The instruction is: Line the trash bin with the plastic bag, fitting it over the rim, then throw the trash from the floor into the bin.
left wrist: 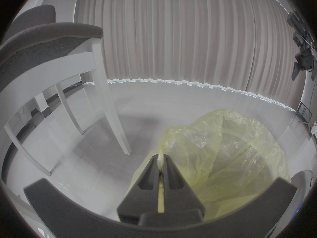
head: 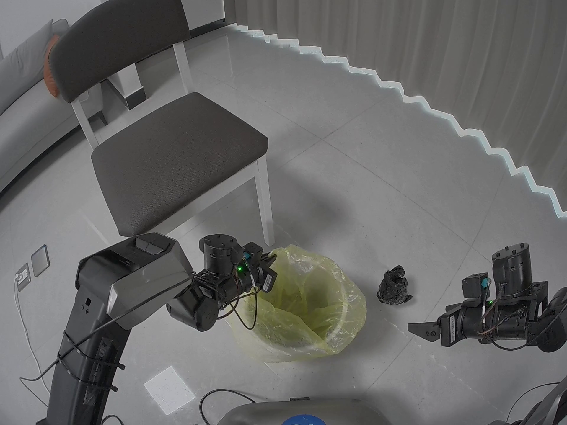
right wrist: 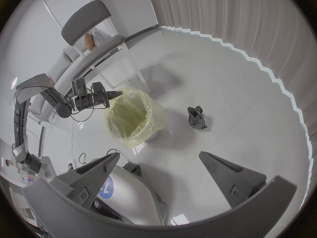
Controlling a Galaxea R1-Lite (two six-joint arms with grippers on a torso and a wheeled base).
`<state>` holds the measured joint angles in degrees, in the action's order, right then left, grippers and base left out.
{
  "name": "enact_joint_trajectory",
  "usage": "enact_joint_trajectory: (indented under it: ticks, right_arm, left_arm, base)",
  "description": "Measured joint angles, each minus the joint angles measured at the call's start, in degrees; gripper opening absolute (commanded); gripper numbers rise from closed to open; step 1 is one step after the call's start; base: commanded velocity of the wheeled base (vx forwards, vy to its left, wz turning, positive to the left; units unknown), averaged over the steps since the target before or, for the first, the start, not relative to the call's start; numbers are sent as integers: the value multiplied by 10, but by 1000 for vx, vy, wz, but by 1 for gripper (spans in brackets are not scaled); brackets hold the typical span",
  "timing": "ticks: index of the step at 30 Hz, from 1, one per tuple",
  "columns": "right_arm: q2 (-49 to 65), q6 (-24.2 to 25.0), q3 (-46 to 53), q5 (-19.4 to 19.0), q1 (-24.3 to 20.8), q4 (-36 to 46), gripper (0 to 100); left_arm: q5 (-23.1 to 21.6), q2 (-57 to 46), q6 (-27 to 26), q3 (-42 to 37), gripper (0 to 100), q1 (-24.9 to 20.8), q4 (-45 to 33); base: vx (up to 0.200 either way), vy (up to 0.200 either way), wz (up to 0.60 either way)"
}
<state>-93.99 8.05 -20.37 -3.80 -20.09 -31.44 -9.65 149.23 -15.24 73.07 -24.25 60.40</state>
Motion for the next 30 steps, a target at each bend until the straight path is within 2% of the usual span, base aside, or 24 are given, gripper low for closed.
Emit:
enact_joint_trajectory:
  ticks: [9, 22, 23, 30]
  right_arm:
    - [-7, -1, -3, 0, 0, -2, 100]
    - [-31, 0, -12, 1, 0, -19, 100]
    - [-33, 0, -13, 1, 0, -23, 100]
    - [-51, -13, -31, 4, 0, -30, 100]
  left_arm:
    - [1, 29, 1, 78, 0, -14, -50]
    - [0, 25, 11, 23, 0, -5, -25]
    - [0, 24, 13, 22, 100, -5, -25]
    - [0, 15, 28, 18, 100, -7, -10]
  base:
    - [0, 0, 0]
    - [0, 0, 0]
    - [0, 0, 0]
    - [0, 0, 0]
